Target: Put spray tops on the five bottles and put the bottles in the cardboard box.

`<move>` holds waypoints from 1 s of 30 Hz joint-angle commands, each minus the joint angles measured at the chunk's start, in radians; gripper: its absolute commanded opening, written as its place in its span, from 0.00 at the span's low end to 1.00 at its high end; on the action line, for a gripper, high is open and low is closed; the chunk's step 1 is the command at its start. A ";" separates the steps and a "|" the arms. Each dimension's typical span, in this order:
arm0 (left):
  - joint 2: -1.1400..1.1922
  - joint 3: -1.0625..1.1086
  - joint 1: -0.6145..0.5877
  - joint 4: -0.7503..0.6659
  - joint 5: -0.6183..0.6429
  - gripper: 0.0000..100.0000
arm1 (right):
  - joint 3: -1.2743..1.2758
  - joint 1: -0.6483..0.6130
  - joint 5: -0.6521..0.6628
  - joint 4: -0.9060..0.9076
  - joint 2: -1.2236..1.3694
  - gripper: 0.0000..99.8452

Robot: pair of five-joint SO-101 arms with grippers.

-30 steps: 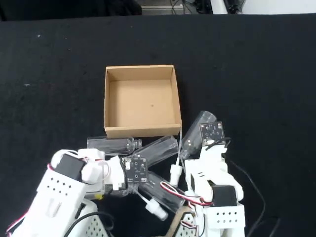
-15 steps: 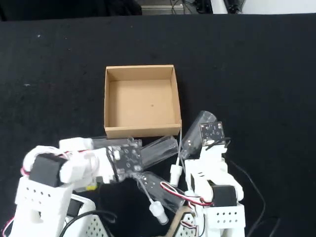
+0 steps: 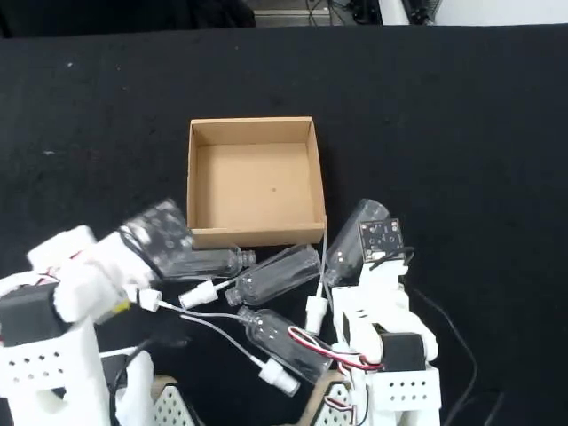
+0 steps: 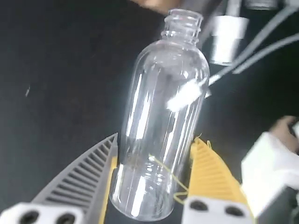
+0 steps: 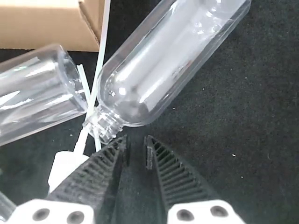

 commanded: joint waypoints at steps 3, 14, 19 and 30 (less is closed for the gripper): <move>0.006 0.094 -0.260 -0.244 0.218 0.11 | -0.007 0.025 0.005 0.008 -0.096 0.04; 0.017 0.576 -0.776 -0.795 0.368 0.11 | -0.007 0.025 0.005 -0.026 -0.096 0.05; 0.018 0.608 -0.857 -0.799 0.371 0.11 | -0.008 0.026 0.172 -0.118 -0.096 0.05; 0.183 0.539 -0.906 -0.752 0.482 0.11 | -0.185 0.026 0.463 -0.195 -0.096 0.05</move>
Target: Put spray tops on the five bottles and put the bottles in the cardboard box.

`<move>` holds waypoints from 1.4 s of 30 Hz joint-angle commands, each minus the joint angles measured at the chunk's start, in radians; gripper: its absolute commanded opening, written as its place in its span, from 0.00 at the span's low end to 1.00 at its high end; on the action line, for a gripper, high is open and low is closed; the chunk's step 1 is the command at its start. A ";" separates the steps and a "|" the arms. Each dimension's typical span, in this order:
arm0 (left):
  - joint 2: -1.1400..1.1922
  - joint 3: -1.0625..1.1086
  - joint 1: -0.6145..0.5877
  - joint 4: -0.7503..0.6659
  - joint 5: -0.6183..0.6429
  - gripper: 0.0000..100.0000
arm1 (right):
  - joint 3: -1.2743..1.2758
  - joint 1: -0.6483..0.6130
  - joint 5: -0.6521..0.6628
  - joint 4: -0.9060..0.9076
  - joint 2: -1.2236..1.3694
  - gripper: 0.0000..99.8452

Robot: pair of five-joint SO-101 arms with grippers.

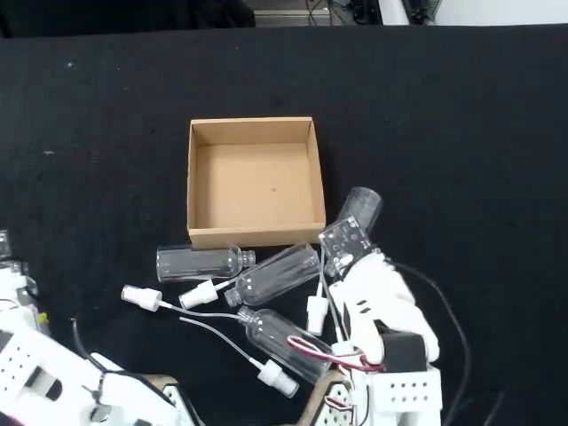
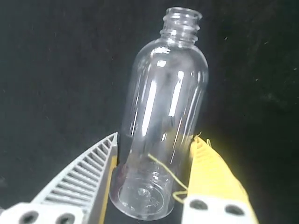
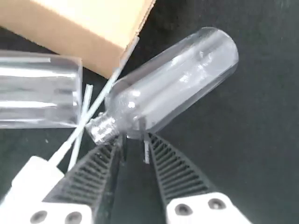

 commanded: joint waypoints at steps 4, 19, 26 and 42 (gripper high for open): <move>0.327 -0.285 -0.008 0.110 0.163 0.11 | -0.255 0.020 -0.063 0.005 -0.096 0.05; 0.697 -0.501 -0.028 0.120 0.025 0.27 | -0.631 -0.118 -0.149 0.005 0.251 0.05; 0.706 -0.685 -0.005 0.275 0.025 0.26 | -0.648 -0.219 -0.236 -0.038 0.539 0.05; 0.709 -0.673 0.130 0.109 -0.018 0.26 | -0.291 -0.233 -0.236 -0.138 0.219 0.05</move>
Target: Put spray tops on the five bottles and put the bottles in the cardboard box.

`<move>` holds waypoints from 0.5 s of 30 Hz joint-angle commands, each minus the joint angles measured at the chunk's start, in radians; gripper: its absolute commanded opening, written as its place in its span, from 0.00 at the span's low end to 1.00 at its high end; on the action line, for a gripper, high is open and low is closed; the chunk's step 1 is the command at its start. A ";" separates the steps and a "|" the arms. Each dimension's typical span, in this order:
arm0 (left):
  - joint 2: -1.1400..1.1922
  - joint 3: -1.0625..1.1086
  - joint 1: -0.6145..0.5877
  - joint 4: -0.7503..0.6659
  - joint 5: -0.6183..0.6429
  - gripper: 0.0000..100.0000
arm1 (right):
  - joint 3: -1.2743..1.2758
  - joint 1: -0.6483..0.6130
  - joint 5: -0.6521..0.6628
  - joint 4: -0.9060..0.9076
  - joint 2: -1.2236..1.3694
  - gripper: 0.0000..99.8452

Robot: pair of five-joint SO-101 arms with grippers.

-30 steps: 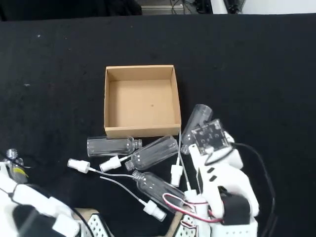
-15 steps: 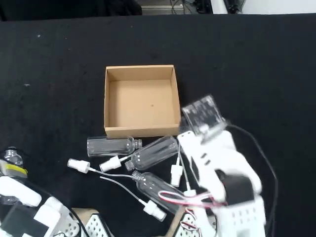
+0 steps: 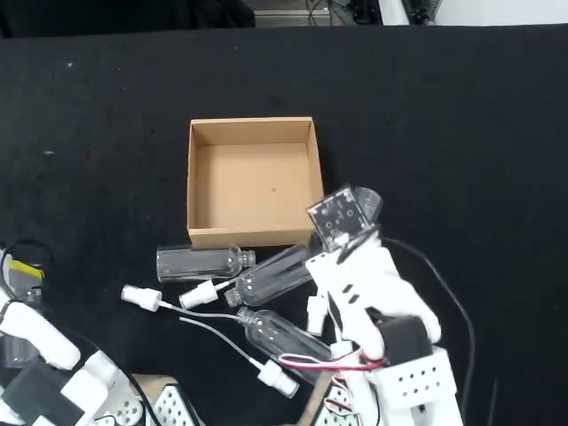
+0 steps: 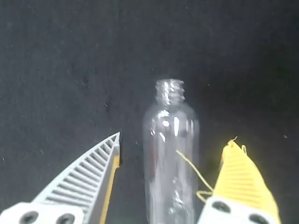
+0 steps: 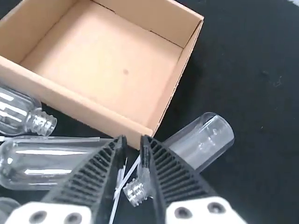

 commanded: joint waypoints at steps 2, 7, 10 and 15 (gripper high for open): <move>-0.005 0.048 -0.025 -0.097 -0.080 0.26 | 0.010 -0.011 -0.008 0.003 -0.125 0.05; 0.031 0.056 -0.048 -0.100 -0.078 0.26 | 0.015 -0.011 -0.008 0.028 -0.179 0.05; 0.117 0.033 -0.051 -0.101 -0.078 0.26 | 0.015 -0.011 -0.008 0.029 -0.179 0.05; 0.255 -0.044 -0.048 -0.097 -0.077 0.26 | 0.016 -0.011 -0.008 0.034 -0.179 0.05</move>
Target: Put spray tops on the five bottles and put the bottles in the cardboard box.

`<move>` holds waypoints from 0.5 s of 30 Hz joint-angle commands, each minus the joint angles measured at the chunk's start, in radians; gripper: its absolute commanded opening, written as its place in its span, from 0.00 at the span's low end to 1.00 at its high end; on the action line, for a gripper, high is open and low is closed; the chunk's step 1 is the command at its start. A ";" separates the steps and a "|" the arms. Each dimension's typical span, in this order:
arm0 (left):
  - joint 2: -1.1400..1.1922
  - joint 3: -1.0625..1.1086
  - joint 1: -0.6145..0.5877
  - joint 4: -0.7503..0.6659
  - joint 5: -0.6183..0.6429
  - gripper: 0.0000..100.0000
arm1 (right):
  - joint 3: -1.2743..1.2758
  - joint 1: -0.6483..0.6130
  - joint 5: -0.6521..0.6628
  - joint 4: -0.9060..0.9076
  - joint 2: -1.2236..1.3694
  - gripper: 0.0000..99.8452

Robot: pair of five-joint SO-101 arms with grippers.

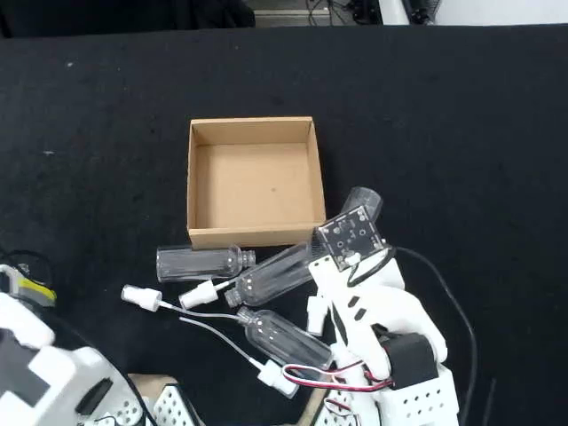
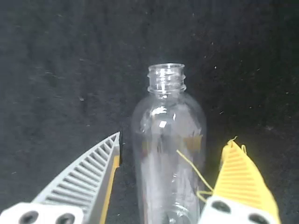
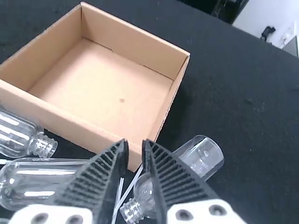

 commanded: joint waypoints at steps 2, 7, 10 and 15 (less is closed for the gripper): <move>0.087 -0.114 -0.010 -0.014 -0.014 0.26 | -0.005 -0.011 -0.008 0.009 -0.018 0.05; 0.095 -0.119 -0.012 -0.008 -0.021 0.26 | 0.004 -0.011 -0.008 0.005 -0.018 0.05; 0.101 -0.114 -0.010 -0.006 -0.063 0.19 | 0.013 -0.011 -0.006 0.002 -0.022 0.05; 0.100 -0.114 0.002 -0.006 -0.064 0.03 | 0.013 -0.011 -0.008 0.002 -0.024 0.05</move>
